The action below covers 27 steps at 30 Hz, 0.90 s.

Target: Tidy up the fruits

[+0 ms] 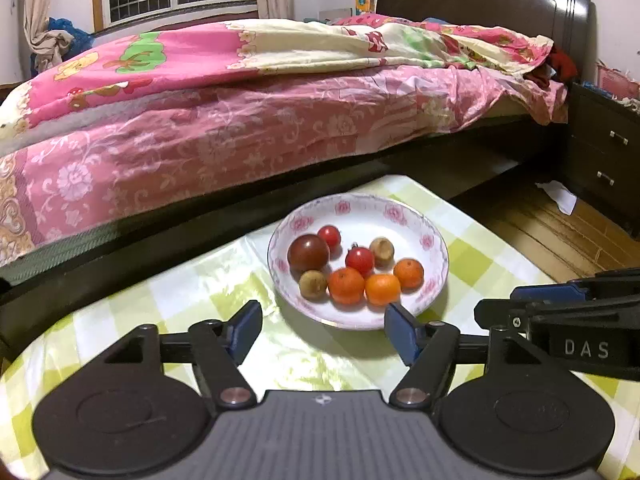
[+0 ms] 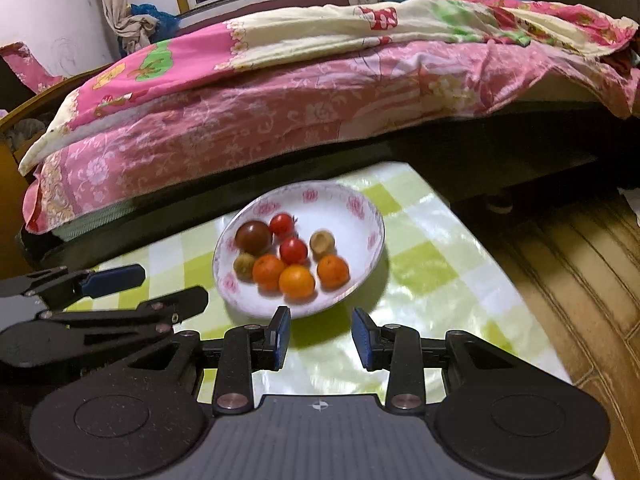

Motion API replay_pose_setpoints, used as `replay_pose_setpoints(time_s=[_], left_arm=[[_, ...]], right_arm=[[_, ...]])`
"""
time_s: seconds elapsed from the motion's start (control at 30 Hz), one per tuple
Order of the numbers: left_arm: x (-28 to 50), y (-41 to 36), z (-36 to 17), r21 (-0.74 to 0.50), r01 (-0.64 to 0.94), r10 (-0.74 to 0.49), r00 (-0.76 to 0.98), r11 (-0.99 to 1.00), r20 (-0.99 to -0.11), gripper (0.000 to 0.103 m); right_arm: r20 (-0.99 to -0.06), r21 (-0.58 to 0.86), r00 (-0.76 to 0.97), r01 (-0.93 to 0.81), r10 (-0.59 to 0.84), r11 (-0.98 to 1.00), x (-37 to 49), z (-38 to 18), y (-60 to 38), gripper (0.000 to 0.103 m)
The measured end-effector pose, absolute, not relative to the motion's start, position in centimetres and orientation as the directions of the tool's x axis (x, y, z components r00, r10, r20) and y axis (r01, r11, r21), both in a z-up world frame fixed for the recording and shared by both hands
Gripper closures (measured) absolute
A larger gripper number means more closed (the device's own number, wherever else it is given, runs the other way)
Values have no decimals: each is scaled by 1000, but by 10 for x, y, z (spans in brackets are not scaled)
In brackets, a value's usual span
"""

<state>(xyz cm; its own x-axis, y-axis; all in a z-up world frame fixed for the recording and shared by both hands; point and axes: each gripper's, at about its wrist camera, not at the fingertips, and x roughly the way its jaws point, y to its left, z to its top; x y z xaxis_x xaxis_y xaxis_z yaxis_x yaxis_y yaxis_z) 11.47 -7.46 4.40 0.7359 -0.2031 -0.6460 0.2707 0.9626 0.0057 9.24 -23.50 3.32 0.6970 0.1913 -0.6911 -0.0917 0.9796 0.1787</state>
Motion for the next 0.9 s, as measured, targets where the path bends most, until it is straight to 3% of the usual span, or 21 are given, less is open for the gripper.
replay_pose_setpoints(time_s=[0.63,0.9], left_arm=[[75,-64,35,7,200,-144,725,980,-673,3],[62,-66,33,32,186,-114,715,982,-689,0]], right_arm=[[-710,201,678,-66,192,977,49,26,-231,70],[-717,196,670,-69,191,978,37,26,-228,66]])
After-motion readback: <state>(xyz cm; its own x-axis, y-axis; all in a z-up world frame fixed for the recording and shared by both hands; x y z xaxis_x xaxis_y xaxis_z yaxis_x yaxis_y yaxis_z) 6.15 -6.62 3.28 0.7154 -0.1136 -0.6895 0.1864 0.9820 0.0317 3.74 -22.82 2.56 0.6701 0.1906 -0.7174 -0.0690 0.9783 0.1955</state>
